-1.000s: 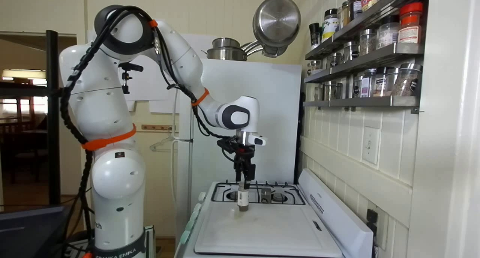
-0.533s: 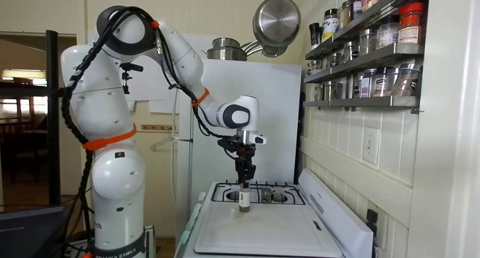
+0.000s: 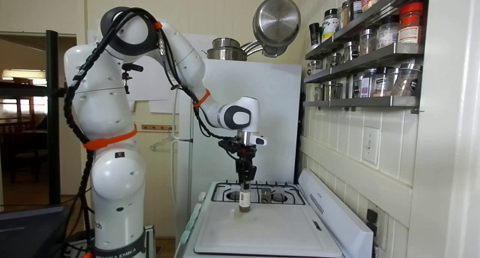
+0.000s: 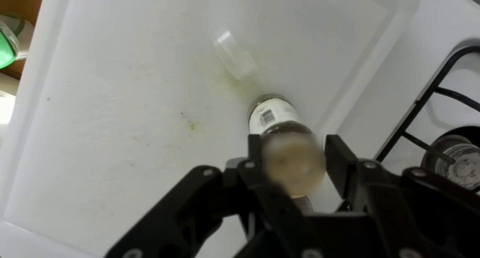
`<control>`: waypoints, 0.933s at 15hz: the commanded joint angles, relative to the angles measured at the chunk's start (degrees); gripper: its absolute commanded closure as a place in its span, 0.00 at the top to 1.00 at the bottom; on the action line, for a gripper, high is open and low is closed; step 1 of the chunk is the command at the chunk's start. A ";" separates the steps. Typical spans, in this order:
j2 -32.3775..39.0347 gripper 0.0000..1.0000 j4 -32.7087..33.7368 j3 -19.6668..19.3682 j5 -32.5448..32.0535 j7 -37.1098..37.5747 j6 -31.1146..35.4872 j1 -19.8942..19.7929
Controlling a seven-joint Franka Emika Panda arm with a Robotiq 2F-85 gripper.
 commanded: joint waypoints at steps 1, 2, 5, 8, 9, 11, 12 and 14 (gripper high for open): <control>0.78 0.20 0.28 0.35 -1.36 0.48 0.43 -0.48; 0.38 0.20 0.12 0.33 -1.65 0.78 0.26 -0.63; -1.73 0.20 -1.16 -0.28 -2.29 1.71 0.41 -1.66; -3.66 0.20 -1.93 -1.79 -2.76 1.81 1.03 -3.68; -4.00 0.20 -1.92 -2.38 -2.93 1.64 1.23 -4.40; -4.36 0.20 -1.70 -4.07 -2.60 0.48 1.98 -5.90; -4.42 0.20 -1.49 -4.96 -2.36 -0.32 2.44 -6.58; -3.92 0.20 -1.02 -6.57 -1.93 -1.51 3.44 -7.75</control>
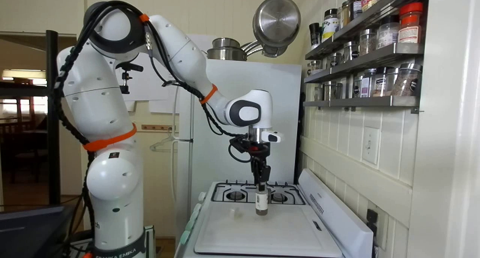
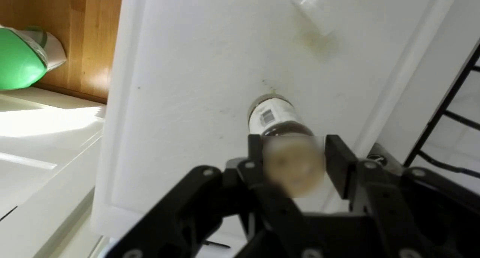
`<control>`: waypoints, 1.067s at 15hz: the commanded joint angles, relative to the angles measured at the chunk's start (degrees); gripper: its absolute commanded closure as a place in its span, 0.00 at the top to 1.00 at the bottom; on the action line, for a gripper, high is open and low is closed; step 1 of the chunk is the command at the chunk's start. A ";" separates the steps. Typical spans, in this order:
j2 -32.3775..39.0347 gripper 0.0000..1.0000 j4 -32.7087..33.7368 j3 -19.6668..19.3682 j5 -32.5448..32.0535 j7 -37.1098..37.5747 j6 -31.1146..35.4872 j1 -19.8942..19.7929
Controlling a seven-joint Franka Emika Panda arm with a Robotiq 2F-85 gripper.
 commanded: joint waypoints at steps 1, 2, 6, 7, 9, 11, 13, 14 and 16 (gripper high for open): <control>-0.41 0.20 -0.42 -2.47 0.19 -2.12 2.10 -1.85; 0.04 0.20 -0.20 -3.10 0.28 -2.76 2.82 -2.23; 1.77 0.20 1.73 -4.73 1.05 -5.49 3.71 -2.58; 2.27 0.20 2.27 -4.89 1.15 -5.99 3.85 -2.48; 2.99 0.20 3.30 -5.18 1.77 -7.16 3.76 -2.19; 3.68 0.20 4.13 -5.41 2.90 -8.68 3.50 -1.82; 4.46 0.20 4.92 -5.53 4.03 -10.04 3.07 -1.66; 5.02 0.20 5.25 -5.63 4.84 -10.96 2.96 -1.53; 6.32 0.20 6.13 -5.66 6.29 -12.55 1.97 -1.30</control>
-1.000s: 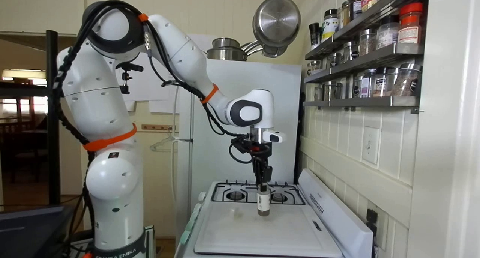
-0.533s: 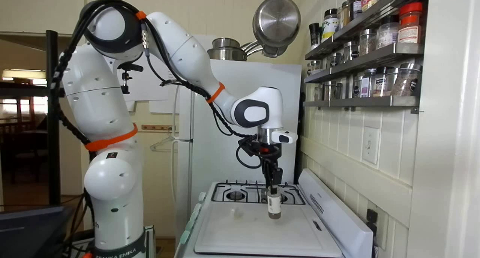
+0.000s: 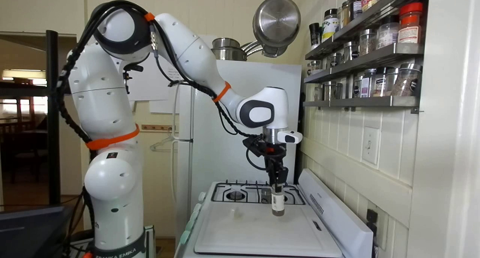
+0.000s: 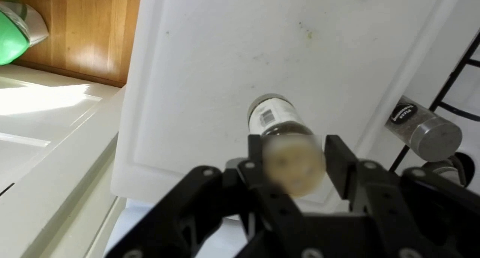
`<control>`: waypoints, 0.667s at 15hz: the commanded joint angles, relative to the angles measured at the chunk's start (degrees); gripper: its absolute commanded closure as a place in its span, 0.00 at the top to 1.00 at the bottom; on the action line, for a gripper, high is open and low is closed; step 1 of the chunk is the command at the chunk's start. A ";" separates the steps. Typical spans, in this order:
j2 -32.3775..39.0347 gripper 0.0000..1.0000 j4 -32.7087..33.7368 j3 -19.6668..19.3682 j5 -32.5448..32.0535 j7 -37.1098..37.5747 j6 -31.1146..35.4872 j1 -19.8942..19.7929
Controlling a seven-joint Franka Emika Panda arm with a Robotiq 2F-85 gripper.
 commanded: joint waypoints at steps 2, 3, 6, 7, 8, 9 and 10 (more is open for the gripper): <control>3.53 0.20 2.34 -0.56 3.68 -4.41 -1.63 1.01; 4.19 0.20 2.61 -0.49 3.64 -4.81 -2.06 0.92; 5.55 0.36 3.22 -0.21 3.89 -6.04 -3.09 1.06; 6.01 0.70 3.59 -0.06 3.73 -6.09 -3.77 1.13; 6.32 0.71 3.89 0.08 3.57 -6.23 -4.29 1.23; 6.54 0.78 4.12 0.26 3.45 -6.32 -4.74 1.35; 6.57 0.84 4.24 0.54 3.10 -6.15 -4.91 1.50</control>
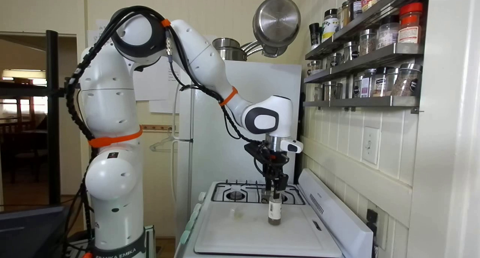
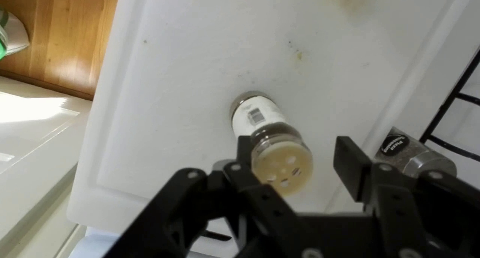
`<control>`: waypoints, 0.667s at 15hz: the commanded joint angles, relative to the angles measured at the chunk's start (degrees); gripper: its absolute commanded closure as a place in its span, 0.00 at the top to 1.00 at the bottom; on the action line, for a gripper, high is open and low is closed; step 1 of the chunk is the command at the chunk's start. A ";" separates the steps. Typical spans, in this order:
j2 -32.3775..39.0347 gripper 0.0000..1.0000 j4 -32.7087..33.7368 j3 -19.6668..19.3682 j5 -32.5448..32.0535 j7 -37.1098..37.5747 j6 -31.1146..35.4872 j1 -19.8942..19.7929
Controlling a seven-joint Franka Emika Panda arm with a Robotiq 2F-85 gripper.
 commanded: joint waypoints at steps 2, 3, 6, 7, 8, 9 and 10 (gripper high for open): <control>0.96 0.99 2.02 0.88 0.06 -0.74 -3.49 1.01; 0.62 1.00 2.00 1.17 0.19 -0.63 -4.09 1.29; -0.77 1.00 1.24 2.37 0.86 -0.93 -5.80 2.48; -1.12 1.00 0.93 2.77 0.64 -0.55 -6.19 2.81; -1.63 1.00 0.57 3.10 1.06 -0.84 -6.67 3.27; -2.17 1.00 0.32 3.50 0.99 -0.35 -7.24 3.61; -2.73 0.99 -0.15 3.88 0.86 0.02 -7.46 3.95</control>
